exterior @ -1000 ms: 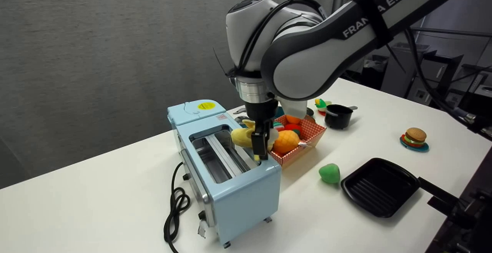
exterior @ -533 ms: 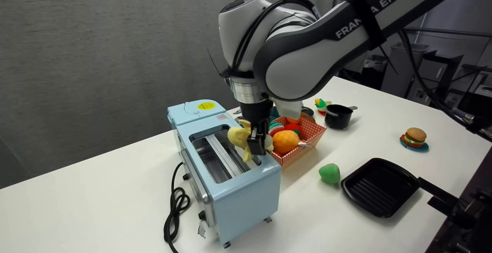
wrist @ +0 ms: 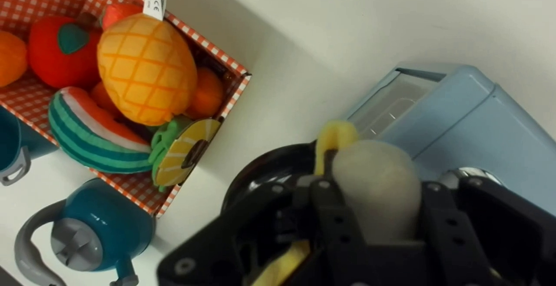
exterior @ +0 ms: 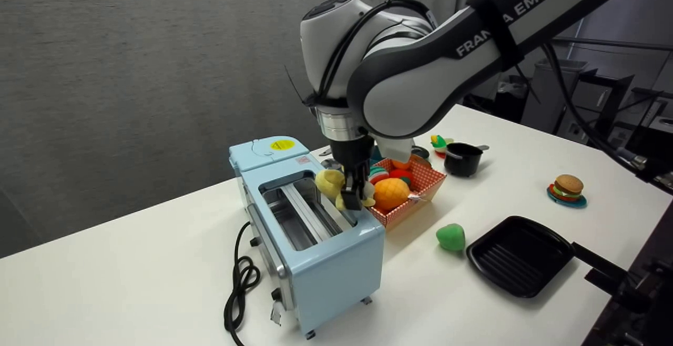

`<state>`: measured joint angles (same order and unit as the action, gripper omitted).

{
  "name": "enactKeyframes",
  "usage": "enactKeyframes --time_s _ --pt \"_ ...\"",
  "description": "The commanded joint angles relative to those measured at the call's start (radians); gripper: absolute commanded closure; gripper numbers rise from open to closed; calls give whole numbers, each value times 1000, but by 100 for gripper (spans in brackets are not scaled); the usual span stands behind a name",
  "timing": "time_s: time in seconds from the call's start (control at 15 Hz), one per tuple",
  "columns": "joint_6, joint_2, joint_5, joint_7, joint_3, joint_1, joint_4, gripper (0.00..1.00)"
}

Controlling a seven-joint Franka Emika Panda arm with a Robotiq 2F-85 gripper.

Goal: Put the banana plush toy in the box

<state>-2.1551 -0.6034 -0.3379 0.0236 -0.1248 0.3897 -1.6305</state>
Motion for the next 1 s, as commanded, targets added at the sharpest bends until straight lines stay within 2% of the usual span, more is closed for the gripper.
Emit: enactKeyframes --time_s 0.0,0.93 --pt "11 19 -13 32 9 3 -10 98" --pt "-30 212 42 59 39 -142 -211 98"
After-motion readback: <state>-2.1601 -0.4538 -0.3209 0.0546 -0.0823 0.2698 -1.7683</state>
